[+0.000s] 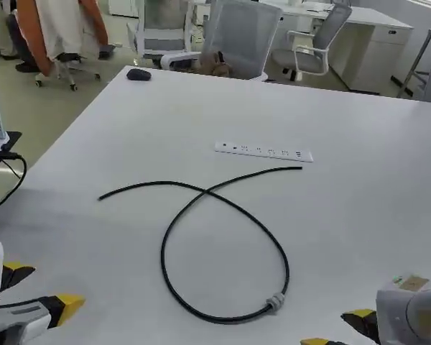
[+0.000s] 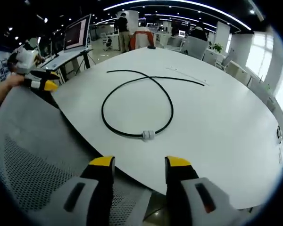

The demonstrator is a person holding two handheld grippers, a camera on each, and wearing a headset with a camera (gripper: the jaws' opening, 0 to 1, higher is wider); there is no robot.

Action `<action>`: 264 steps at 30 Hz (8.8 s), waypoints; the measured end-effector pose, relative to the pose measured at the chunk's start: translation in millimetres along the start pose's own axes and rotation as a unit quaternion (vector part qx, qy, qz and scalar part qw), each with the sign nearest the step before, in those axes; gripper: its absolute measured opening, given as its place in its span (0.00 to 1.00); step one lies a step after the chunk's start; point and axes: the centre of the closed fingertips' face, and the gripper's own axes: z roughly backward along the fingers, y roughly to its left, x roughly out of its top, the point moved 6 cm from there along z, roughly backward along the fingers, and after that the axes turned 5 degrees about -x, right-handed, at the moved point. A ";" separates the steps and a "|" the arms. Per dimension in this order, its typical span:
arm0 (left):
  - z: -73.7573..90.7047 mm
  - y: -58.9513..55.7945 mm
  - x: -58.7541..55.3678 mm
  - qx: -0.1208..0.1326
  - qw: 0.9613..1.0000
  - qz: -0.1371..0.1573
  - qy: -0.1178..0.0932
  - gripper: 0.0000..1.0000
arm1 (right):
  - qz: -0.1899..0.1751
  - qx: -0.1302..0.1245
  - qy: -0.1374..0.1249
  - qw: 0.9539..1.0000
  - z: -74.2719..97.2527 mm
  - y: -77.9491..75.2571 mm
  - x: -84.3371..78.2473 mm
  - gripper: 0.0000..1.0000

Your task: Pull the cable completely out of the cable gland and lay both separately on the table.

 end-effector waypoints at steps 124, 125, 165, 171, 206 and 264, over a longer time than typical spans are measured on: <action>-94.5 -146.6 102.2 -0.239 0.942 -0.234 0.008 0.31 | -0.010 0.000 -0.005 1.000 0.6 -0.8 0.5 0.35; -99.9 -157.3 105.5 -0.256 0.938 -0.234 0.003 0.31 | -0.011 -0.001 -0.004 1.000 0.7 -0.9 0.0 0.35; -217.8 -223.7 77.6 -0.275 0.923 -0.259 0.069 0.18 | -0.035 0.005 0.004 0.999 1.1 -2.7 -4.9 0.33; -198.3 -210.7 86.9 -0.280 0.924 -0.255 0.059 0.17 | -0.031 0.012 0.006 0.999 0.9 -0.7 -5.2 0.33; -66.9 -167.7 77.9 -0.306 0.894 -0.327 -0.015 0.17 | 0.094 0.168 0.044 0.980 6.9 33.4 13.8 0.28; -75.0 -183.7 30.9 -0.332 0.843 -0.423 0.019 0.18 | 0.286 0.264 0.033 0.920 -49.7 97.9 33.2 0.12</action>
